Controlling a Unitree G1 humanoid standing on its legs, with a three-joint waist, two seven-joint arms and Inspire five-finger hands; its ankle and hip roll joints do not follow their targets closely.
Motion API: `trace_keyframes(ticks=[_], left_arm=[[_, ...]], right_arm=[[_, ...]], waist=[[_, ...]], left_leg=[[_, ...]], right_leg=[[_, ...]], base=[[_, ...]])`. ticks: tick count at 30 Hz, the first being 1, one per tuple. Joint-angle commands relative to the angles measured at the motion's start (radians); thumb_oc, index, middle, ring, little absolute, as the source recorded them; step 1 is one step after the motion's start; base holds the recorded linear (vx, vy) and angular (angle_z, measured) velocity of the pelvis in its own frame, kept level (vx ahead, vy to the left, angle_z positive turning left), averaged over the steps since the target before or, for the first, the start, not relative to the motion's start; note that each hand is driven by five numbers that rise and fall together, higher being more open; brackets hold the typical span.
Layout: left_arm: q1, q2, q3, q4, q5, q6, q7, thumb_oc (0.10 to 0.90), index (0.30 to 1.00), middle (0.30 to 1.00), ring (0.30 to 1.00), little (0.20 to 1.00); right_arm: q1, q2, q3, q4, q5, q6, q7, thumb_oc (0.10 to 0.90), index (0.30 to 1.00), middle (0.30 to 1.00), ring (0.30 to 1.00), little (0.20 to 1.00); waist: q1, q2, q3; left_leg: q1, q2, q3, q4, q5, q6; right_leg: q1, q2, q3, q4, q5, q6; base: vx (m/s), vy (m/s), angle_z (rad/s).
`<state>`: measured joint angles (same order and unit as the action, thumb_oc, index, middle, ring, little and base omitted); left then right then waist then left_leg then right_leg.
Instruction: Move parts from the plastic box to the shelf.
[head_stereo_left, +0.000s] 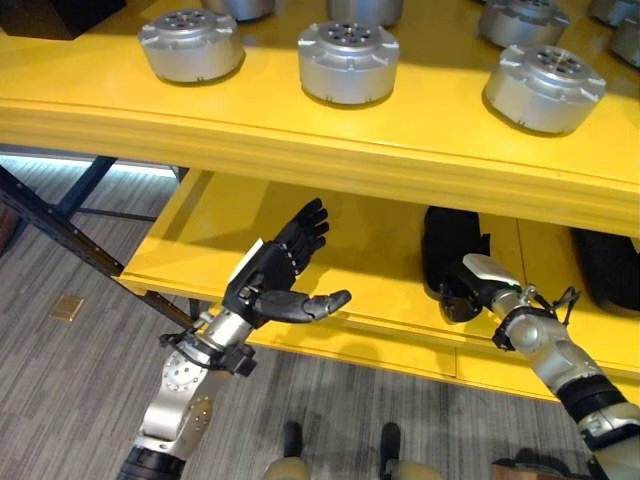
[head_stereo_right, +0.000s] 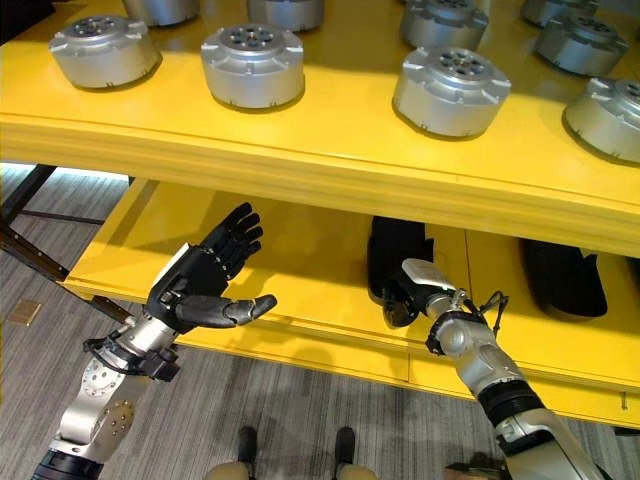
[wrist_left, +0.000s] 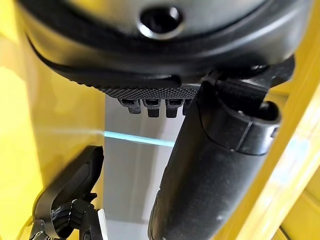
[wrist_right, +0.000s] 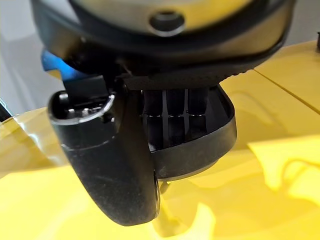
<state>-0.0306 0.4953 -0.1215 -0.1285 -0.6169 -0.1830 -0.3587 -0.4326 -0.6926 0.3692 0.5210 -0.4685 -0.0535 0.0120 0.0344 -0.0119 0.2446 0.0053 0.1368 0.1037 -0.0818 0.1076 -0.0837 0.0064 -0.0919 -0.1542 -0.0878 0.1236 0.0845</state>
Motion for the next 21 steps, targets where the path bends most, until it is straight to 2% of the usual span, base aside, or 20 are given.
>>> trace_keyframes(ticks=[1, 16, 21], left_arm=[[-0.141, 0.025, 0.002, -0.097, -0.012, -0.072, -0.01, 0.9, 1.0, 1.0, 1.0, 1.0], [-0.153, 0.03, -0.01, -0.091, -0.017, -0.081, -0.011, 0.9, 1.0, 1.0, 1.0, 1.0], [-0.148, 0.036, -0.008, -0.096, -0.019, -0.078, -0.017, 0.9, 1.0, 1.0, 1.0, 1.0]], right_arm=[[-0.161, -0.02, 0.027, 0.079, 0.033, 0.031, -0.081, 0.4, 0.3, 0.3, 0.3, 0.3], [-0.235, -0.035, 0.038, 0.21, 0.038, 0.055, -0.118, 0.4, 0.3, 0.3, 0.3, 0.3], [-0.228, -0.054, 0.034, 0.223, 0.008, 0.034, -0.114, 0.4, 0.3, 0.3, 0.3, 0.3]], waist=[[0.03, -0.024, 0.023], [0.039, -0.005, 0.048], [0.038, -0.005, 0.046]], left_leg=[[0.021, -0.015, 0.025, 0.009, -0.112, 0.035], [0.004, -0.015, 0.021, 0.014, -0.1, 0.028], [0.011, -0.014, 0.022, 0.012, -0.099, 0.028]], right_leg=[[0.017, -0.041, -0.039, 0.058, -0.112, 0.024], [0.016, -0.04, -0.05, 0.059, -0.12, 0.012], [0.022, -0.04, -0.051, 0.059, -0.119, 0.012]], base=[[-0.04, -0.021, 0.0], [0.0, -0.001, 0.0], [0.0, 0.0, 0.0]])
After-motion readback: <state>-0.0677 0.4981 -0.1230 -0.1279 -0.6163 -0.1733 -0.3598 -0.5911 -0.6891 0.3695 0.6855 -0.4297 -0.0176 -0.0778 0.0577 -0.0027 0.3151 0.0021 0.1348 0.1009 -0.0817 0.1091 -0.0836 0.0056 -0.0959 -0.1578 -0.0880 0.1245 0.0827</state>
